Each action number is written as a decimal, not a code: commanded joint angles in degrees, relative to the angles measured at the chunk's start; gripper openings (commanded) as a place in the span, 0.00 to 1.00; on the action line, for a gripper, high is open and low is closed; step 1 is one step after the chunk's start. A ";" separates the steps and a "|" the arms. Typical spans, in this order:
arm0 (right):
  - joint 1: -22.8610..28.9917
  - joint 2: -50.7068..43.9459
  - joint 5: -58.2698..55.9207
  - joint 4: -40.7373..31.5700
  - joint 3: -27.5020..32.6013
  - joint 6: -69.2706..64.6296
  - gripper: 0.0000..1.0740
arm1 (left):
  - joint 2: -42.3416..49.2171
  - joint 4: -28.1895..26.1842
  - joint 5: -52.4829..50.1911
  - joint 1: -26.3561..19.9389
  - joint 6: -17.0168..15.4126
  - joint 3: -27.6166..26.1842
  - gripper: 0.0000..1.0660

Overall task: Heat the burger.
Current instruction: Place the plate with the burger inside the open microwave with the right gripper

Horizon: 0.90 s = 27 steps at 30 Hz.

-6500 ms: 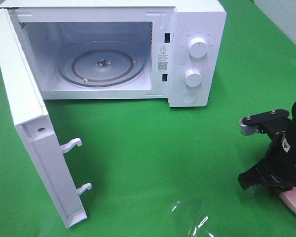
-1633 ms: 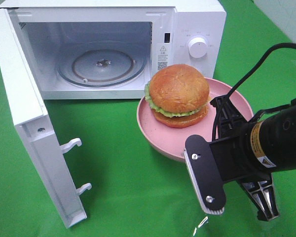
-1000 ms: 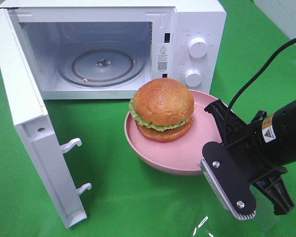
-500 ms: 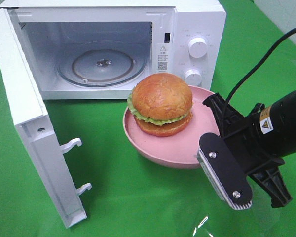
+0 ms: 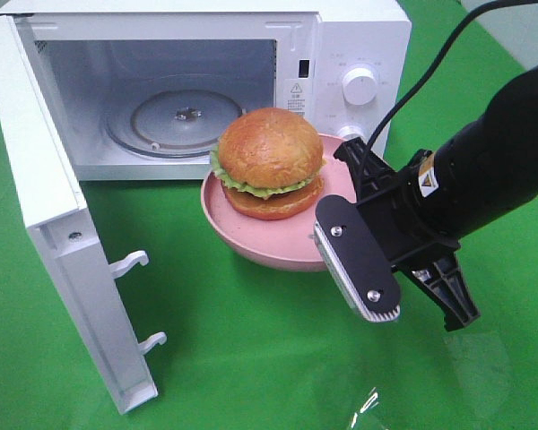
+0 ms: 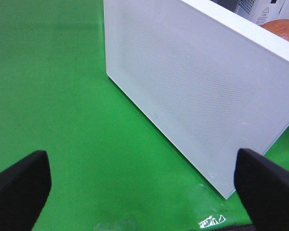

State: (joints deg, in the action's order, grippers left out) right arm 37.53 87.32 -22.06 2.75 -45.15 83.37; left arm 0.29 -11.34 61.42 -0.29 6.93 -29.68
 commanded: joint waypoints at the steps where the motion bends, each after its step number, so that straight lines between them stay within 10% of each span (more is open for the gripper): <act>1: 0.11 0.97 3.27 -0.74 -2.46 -0.52 0.00 | 0.23 -0.63 -0.11 -0.11 0.00 0.17 0.89; 27: 3.44 16.16 2.98 -3.61 -20.74 -1.66 0.00 | 0.23 -0.63 -0.11 -0.11 0.00 0.17 0.89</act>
State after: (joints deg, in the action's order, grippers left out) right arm 40.97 103.36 -22.17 -0.46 -64.17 82.16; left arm 0.29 -11.34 61.42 -0.29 6.93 -29.68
